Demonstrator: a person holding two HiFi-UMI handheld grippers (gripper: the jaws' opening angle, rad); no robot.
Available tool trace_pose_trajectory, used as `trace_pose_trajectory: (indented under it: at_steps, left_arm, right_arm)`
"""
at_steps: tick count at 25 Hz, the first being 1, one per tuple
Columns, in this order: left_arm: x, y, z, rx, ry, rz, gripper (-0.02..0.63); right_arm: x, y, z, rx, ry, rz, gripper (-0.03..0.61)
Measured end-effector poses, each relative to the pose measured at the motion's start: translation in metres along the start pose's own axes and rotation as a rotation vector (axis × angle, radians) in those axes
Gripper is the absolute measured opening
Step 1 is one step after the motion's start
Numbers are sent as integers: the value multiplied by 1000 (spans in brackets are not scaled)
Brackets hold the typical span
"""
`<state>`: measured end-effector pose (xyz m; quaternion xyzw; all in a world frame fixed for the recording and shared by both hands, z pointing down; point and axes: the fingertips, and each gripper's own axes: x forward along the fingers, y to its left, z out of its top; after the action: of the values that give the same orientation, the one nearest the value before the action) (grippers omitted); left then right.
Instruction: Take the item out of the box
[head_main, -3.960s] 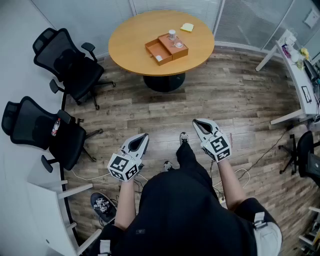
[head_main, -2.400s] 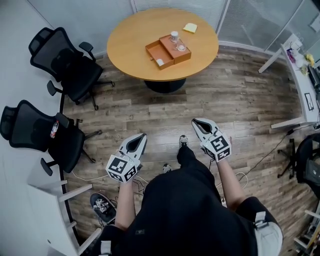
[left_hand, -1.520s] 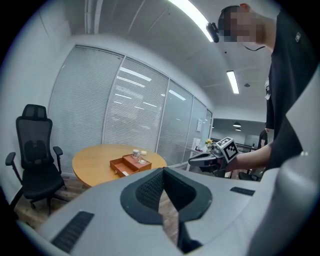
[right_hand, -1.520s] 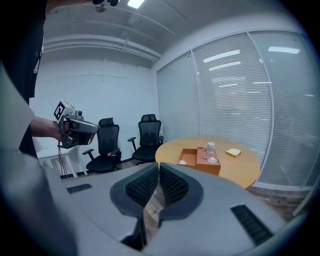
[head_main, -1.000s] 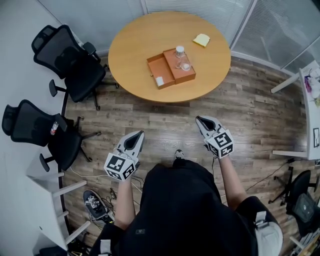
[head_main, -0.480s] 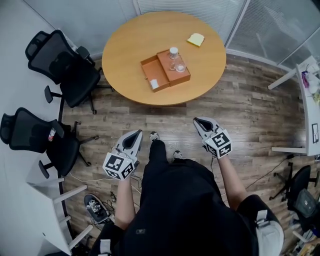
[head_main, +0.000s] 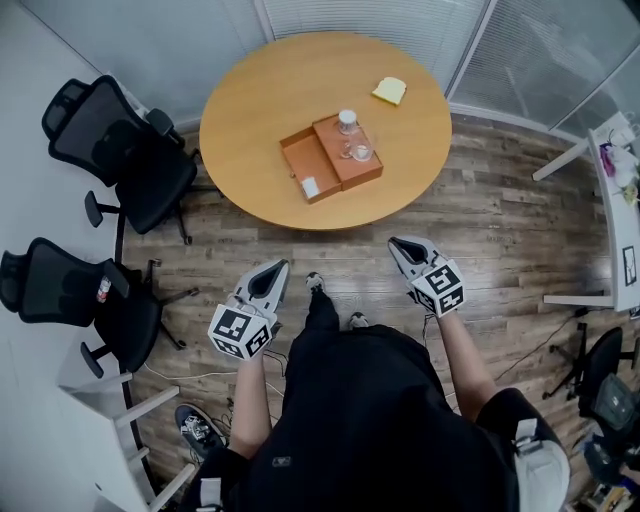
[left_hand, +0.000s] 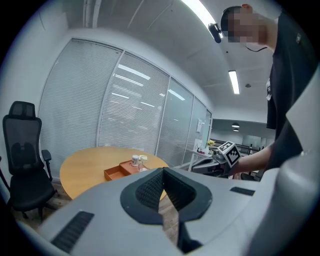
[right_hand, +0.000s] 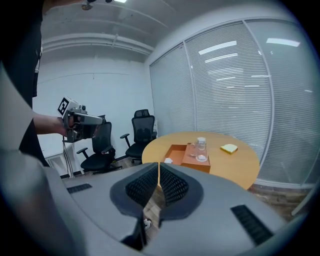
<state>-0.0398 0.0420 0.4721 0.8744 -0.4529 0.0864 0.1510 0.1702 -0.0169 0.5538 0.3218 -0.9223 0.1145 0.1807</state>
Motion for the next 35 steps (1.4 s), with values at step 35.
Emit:
trace_pose_trajectory:
  at_steps: [35]
  left_arm:
    - [80,195,34,-39,34,-215,6]
  right_arm:
    - [204,-16,37,-32,136,-106,9]
